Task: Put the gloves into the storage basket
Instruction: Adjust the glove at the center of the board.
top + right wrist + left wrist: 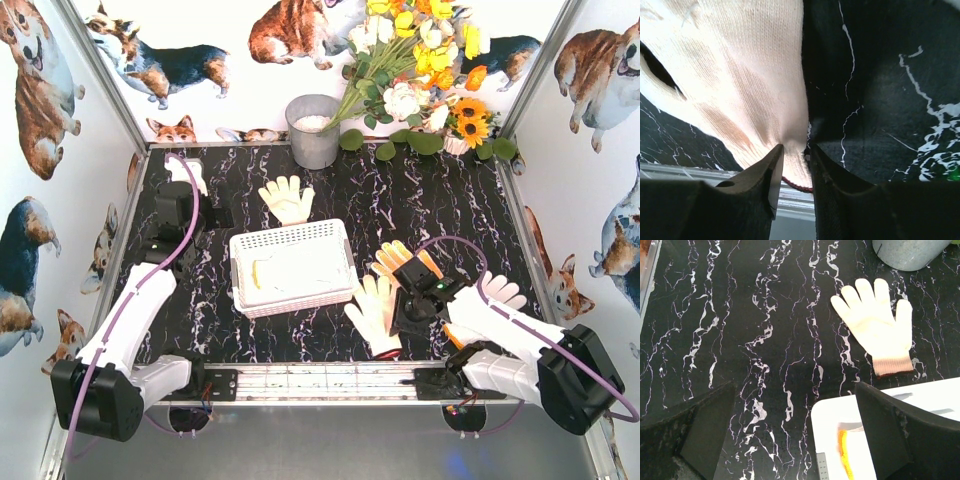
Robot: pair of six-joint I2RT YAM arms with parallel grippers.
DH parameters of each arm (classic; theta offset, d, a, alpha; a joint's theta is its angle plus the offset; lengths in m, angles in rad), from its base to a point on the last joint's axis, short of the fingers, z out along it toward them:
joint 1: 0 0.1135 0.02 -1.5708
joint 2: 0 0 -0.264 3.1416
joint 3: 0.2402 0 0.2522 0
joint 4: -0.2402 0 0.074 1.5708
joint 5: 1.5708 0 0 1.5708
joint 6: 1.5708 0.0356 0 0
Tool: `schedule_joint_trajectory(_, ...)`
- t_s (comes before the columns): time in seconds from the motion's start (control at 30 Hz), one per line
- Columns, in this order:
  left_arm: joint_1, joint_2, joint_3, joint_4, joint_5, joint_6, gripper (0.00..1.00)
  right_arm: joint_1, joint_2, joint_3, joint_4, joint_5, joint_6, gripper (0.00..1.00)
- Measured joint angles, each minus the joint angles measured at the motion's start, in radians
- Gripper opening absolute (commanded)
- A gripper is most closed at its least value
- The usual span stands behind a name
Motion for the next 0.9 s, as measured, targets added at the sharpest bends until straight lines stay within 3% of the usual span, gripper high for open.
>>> schedule_joint_trajectory(0.13, 0.000, -0.010, -0.001, 0.000, -0.004, 0.000, 1.00, 0.006, -0.002, -0.019, 0.001, -0.026, 0.018, 0.19)
schedule_joint_trajectory(0.57, 0.000, -0.023, -0.002, 0.000, -0.009, 0.000, 1.00, 0.062, 0.029, -0.021, 0.012, -0.073, 0.051, 0.18)
schedule_joint_trajectory(0.77, 0.000, -0.022, -0.002, 0.000, -0.001, 0.000, 1.00, 0.080, 0.075, 0.002, 0.002, -0.053, 0.051, 0.45)
schedule_joint_trajectory(0.9, 0.001, 0.023, 0.022, -0.013, 0.053, -0.007, 1.00, 0.085, 0.032, 0.066, -0.060, 0.013, 0.033, 0.54)
